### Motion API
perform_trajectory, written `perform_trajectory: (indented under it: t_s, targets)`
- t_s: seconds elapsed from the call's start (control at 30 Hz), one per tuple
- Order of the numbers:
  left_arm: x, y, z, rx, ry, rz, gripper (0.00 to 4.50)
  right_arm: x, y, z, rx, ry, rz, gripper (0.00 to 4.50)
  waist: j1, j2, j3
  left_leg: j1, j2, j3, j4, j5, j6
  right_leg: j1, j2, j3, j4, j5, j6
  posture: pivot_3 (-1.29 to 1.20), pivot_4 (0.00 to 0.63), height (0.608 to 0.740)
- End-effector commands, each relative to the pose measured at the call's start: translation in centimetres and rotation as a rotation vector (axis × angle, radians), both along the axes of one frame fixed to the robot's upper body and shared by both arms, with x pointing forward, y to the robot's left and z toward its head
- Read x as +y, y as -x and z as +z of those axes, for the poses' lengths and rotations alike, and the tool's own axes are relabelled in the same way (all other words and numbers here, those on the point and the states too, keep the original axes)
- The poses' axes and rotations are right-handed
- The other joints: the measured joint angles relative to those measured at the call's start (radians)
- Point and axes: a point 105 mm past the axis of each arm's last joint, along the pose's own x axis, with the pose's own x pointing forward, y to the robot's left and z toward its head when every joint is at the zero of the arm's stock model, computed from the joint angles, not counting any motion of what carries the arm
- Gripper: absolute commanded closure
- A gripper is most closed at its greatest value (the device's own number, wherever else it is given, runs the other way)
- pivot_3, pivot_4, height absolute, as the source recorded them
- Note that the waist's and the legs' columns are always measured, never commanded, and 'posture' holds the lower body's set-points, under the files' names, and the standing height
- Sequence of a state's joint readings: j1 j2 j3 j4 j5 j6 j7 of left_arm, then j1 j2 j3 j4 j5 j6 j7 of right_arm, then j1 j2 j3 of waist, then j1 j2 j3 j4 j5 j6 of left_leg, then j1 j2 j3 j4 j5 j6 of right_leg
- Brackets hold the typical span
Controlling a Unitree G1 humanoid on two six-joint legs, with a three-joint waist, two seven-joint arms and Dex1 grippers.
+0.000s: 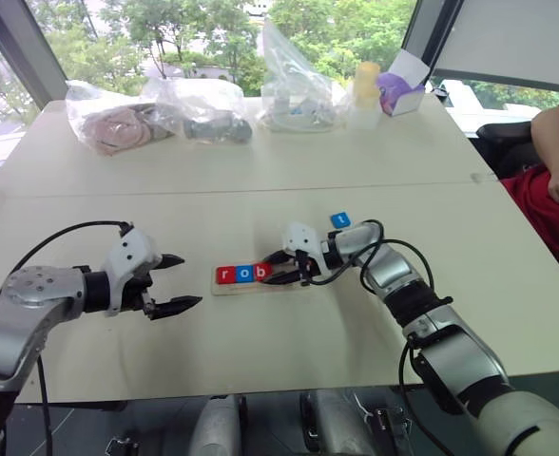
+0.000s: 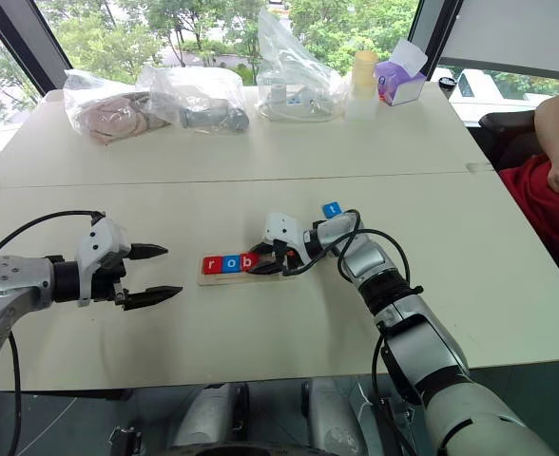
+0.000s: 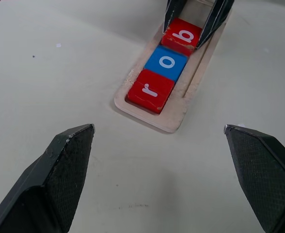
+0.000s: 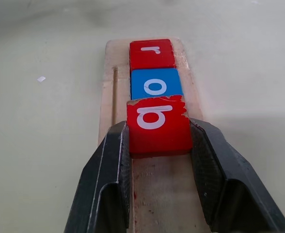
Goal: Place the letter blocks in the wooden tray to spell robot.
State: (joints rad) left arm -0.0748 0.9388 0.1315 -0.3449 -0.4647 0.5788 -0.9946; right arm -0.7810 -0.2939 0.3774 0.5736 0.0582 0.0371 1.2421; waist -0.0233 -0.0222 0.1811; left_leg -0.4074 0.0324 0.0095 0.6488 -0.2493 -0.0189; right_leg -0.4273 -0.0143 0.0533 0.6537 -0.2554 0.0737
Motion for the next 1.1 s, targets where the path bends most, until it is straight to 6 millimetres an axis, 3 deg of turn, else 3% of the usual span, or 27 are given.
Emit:
perform_trajectory:
  t_s: [0.03, 0.37, 0.57, 0.6, 0.73, 0.9, 1.1]
  targets:
    - [-0.2, -0.1, 0.4, -0.031, -0.002, -0.003, 0.0, 0.1, -0.2, 0.8, -0.04, -0.019, 0.002, 3.35, 0.0, 0.0, 0.0, 0.0, 0.0, 0.0, 0.0, 0.0, 0.0, 0.0, 0.0, 0.0, 0.0, 0.0, 0.0, 0.0, 0.15, 0.74]
    - [-0.4, -0.2, 0.5, -0.036, 0.001, -0.004, 0.0, 0.6, 0.3, 0.3, -0.035, -0.007, 0.031, 3.35, 0.0, 0.0, 0.0, 0.0, 0.0, 0.0, 0.0, 0.0, 0.0, 0.0, 0.0, 0.0, 0.0, 0.0, 0.0, 0.0, 0.15, 0.74]
    - [-0.4, -0.1, 0.5, -0.036, 0.002, 0.0, 0.0, 0.4, -0.3, 1.1, -0.068, -0.026, -0.008, 0.23, 0.0, 0.0, 0.0, 0.0, 0.0, 0.0, 0.0, 0.0, 0.0, 0.0, 0.0, 0.0, 0.0, 0.0, 0.0, 0.0, 0.15, 0.74]
    - [-0.4, -0.1, 0.5, -0.037, 0.002, 0.001, 0.0, 0.4, -0.4, 1.2, -0.073, -0.031, -0.017, 0.05, 0.0, 0.0, 0.0, 0.0, 0.0, 0.0, 0.0, 0.0, 0.0, 0.0, 0.0, 0.0, 0.0, 0.0, 0.0, 0.0, 0.15, 0.74]
    - [-0.5, -0.1, 0.6, -0.041, 0.003, 0.0, 0.0, -0.7, -1.3, 3.2, -0.106, -0.101, -0.108, 0.05, 0.001, 0.0, 0.0, 0.0, 0.0, 0.0, 0.0, 0.0, 0.0, 0.0, 0.0, 0.0, 0.0, 0.0, 0.0, 0.0, 0.15, 0.74]
    - [-1.6, 0.3, 1.4, -0.054, 0.046, -0.028, 0.0, -3.7, -1.9, 5.7, -0.101, -0.216, -0.328, 0.05, 0.008, 0.0, 0.0, 0.0, 0.0, -0.001, 0.0, 0.0, 0.0, 0.0, -0.001, 0.0, 0.0, 0.0, 0.0, 0.0, 0.15, 0.74]
    - [-4.8, 0.7, 2.9, -0.076, 0.191, -0.097, 0.0, -9.7, -2.2, 5.8, -0.176, -0.247, -0.846, 0.05, 0.009, 0.0, 0.0, -0.001, -0.001, -0.002, 0.0, 0.0, 0.0, 0.0, -0.002, 0.0, 0.0, 0.0, 0.0, 0.0, 0.15, 0.74]
